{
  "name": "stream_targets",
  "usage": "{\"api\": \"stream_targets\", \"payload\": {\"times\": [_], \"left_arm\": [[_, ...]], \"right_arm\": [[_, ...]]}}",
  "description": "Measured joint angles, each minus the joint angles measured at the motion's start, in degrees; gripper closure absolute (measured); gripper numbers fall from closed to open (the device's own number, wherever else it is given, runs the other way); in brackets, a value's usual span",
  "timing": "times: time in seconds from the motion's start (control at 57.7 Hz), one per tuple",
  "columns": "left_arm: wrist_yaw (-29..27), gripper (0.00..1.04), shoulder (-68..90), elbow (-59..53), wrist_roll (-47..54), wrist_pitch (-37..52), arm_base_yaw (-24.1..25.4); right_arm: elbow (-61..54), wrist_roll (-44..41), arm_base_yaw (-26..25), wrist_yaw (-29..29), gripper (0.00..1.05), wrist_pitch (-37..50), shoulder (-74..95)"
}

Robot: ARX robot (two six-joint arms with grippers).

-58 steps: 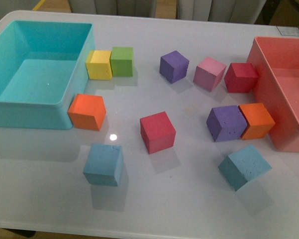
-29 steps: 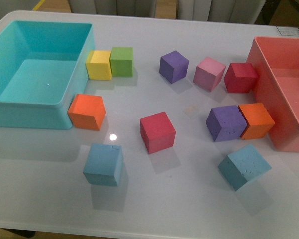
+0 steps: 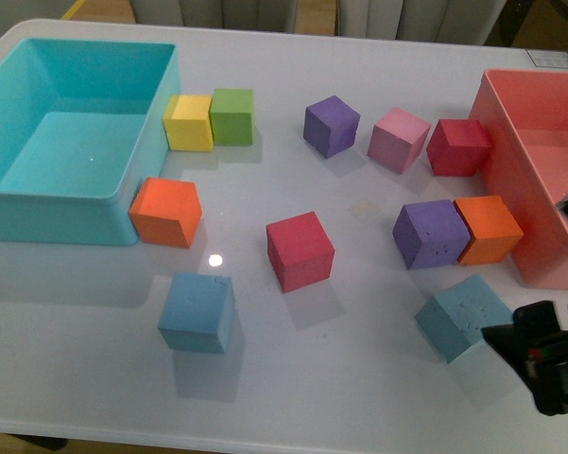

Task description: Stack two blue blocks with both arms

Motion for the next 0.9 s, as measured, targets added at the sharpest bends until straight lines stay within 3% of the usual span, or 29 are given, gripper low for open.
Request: {"api": "stream_targets", "payload": {"times": [0.225, 0.901], "left_arm": [[0.0, 0.09, 0.0, 0.0, 0.0, 0.0, 0.0], [0.0, 0.09, 0.0, 0.0, 0.0, 0.0, 0.0]], "right_arm": [[5.9, -1.7, 2.4, 0.9, 0.09, 0.9, 12.3], [16.5, -3.9, 1.9, 2.8, 0.11, 2.6, 27.3]]}}
